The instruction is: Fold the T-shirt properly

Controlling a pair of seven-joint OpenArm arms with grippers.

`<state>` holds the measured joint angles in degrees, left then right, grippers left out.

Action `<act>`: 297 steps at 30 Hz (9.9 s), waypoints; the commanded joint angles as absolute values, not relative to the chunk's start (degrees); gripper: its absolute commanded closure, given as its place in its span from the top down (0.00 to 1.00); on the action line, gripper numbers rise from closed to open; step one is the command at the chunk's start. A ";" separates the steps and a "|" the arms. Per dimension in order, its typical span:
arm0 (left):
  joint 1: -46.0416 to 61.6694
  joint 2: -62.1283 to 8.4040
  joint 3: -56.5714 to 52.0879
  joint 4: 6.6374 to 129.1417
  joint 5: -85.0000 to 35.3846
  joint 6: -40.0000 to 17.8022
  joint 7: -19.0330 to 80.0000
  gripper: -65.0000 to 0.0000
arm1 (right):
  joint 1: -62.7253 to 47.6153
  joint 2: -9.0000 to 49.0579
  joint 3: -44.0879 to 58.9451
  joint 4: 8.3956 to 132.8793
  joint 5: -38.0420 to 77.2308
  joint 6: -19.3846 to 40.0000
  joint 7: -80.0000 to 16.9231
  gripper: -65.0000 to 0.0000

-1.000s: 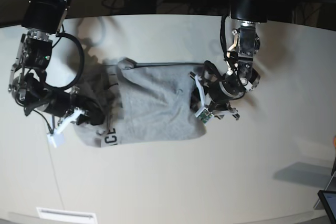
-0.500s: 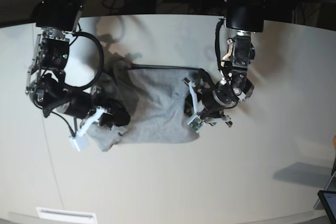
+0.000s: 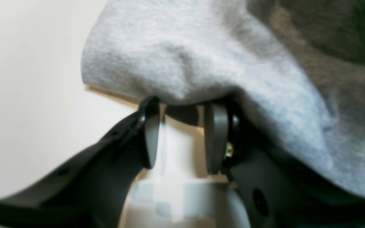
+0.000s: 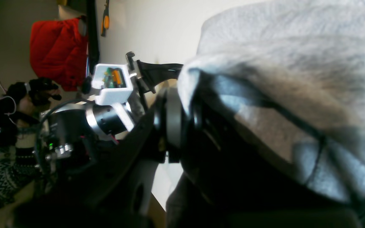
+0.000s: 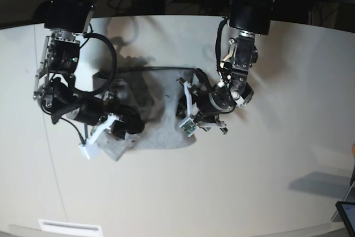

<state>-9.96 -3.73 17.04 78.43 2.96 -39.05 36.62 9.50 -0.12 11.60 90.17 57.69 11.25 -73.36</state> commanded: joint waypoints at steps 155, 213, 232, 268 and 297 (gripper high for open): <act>11.30 -26.77 -1.71 94.99 4.79 -40.00 43.74 0.36 | 9.10 -3.56 -31.16 98.68 -2.33 -10.15 -56.04 0.69; 11.30 -26.77 -1.71 94.90 4.79 -40.00 43.74 0.36 | 17.89 -6.11 -38.46 85.41 -2.07 -9.98 -56.40 0.01; 11.12 -25.98 1.36 94.90 4.79 -40.00 43.74 0.36 | 22.20 -6.64 -43.47 82.24 -1.98 -9.98 -55.16 0.01; 11.03 -26.15 1.36 94.90 4.79 -40.00 43.74 0.36 | 27.21 -6.64 -56.57 79.34 -9.80 -15.87 -47.96 0.24; 11.30 -26.07 -4.09 94.81 4.70 -40.00 43.74 0.36 | -2.42 -4.62 -47.34 110.20 -31.34 -7.16 -56.31 0.25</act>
<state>10.96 -25.23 -3.68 94.70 3.75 -39.35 42.00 -3.18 -4.10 -47.64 109.34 -29.71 -6.87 -57.21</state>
